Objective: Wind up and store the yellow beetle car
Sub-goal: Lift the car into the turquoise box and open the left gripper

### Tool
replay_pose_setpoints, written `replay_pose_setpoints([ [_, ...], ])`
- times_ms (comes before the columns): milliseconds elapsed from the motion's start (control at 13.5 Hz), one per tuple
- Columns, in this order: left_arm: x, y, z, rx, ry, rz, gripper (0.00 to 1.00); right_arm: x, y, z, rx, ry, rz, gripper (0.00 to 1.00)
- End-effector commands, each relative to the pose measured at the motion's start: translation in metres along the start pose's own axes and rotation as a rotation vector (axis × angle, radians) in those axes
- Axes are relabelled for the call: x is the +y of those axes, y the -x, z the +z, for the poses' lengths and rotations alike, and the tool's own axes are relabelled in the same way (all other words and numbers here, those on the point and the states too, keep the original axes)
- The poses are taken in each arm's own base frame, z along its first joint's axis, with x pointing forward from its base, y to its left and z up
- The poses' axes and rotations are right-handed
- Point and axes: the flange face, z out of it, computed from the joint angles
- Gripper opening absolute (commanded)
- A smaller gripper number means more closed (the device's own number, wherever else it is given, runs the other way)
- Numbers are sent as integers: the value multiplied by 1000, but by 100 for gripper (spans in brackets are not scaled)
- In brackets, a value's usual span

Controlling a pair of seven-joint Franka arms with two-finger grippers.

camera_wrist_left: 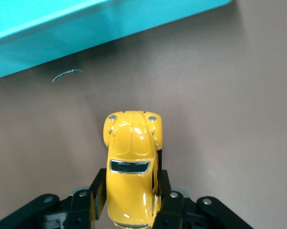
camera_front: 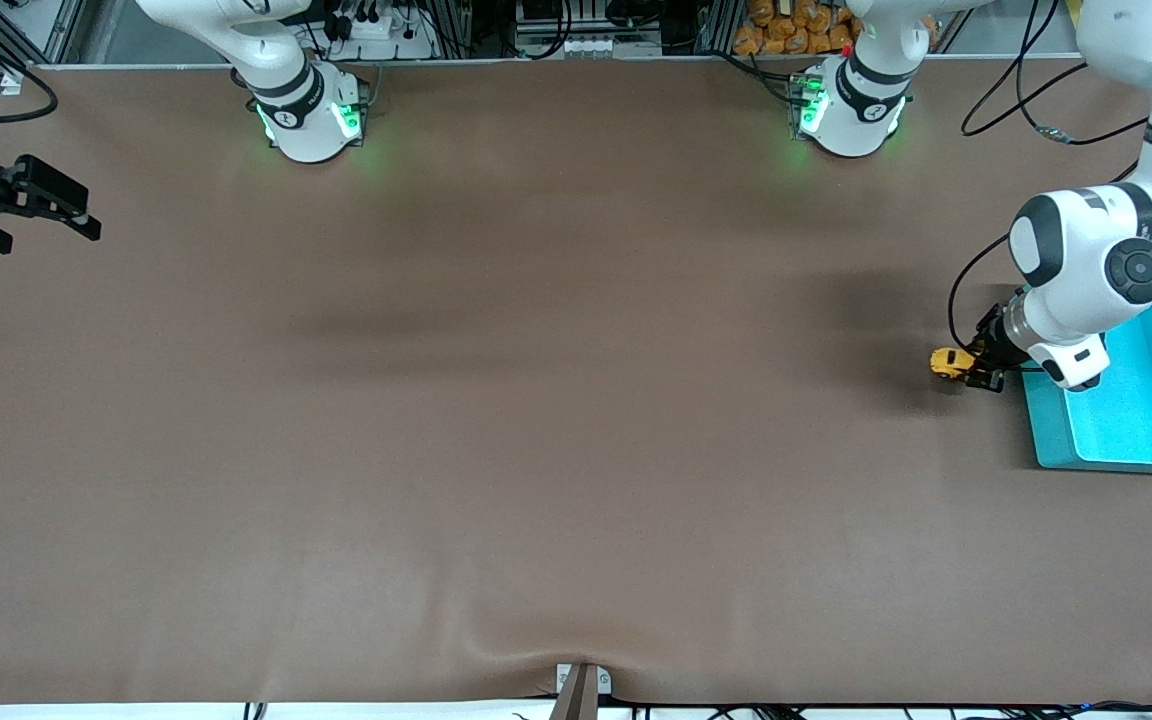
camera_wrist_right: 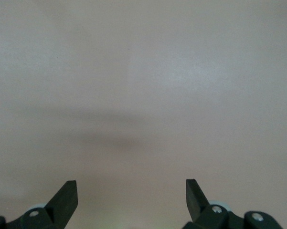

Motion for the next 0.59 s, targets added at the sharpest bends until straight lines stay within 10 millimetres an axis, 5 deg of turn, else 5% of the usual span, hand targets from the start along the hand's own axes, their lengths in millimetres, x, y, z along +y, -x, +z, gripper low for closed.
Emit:
replay_pose_setpoints([
  [0,3,-2,-49,15,-55,96,17,-3,9,-8,9,12,-14,100],
  [149,-6,-15,-70,46,-67,275,17,-9,9,-10,13,12,-14,100],
  [520,-65,-124,-92,102,-118,715,9,-10,9,-14,22,14,-19,100],
])
